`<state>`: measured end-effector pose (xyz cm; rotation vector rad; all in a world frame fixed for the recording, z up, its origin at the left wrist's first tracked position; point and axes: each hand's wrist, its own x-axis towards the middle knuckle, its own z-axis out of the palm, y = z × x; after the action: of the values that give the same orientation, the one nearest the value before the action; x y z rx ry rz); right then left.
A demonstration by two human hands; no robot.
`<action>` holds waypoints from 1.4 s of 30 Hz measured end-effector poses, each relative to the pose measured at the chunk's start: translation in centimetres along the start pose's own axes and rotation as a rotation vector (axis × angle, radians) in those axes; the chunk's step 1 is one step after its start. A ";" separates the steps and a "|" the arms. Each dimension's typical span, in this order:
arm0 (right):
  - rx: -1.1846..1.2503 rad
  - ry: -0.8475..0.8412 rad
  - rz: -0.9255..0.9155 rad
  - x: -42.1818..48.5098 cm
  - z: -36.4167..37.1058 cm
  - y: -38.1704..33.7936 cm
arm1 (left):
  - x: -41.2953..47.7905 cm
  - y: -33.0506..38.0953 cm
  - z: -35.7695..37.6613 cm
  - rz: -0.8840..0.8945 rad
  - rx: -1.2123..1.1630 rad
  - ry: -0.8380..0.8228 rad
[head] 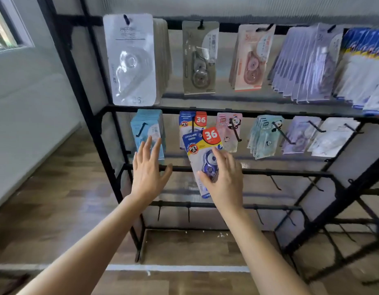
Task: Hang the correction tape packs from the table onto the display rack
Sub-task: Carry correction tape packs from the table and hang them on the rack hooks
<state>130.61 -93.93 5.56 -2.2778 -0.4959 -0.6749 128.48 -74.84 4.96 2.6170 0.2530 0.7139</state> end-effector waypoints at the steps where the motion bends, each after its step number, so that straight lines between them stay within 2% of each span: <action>1: -0.012 0.002 0.001 0.0 0.7 -0.3 | 0.0 -0.4 0.0 0.006 -0.007 -0.007; 15: -0.094 0.072 0.069 -0.5 4.9 -0.6 | 0.5 -3.3 1.2 0.043 -0.107 -0.129; 27: -0.102 -0.094 0.111 6.6 10.1 3.1 | 3.4 -4.4 4.1 0.125 -0.018 -0.181; 31: -0.131 -0.127 0.145 9.5 12.3 3.9 | 4.8 -5.2 4.8 0.160 0.040 -0.140; 36: -0.138 -0.191 0.164 11.0 13.9 4.5 | 5.7 -5.6 5.5 0.140 0.054 -0.125; 39: -0.227 -0.278 0.143 10.8 13.9 4.7 | 5.3 -5.7 5.5 0.123 0.047 -0.117; 42: -0.274 -0.285 0.134 9.6 12.7 4.3 | 4.2 -5.7 5.0 0.100 0.046 -0.114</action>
<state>144.51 -86.30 1.16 -2.6577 -0.3963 -0.3692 134.30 -70.23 0.44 2.7191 0.1066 0.5956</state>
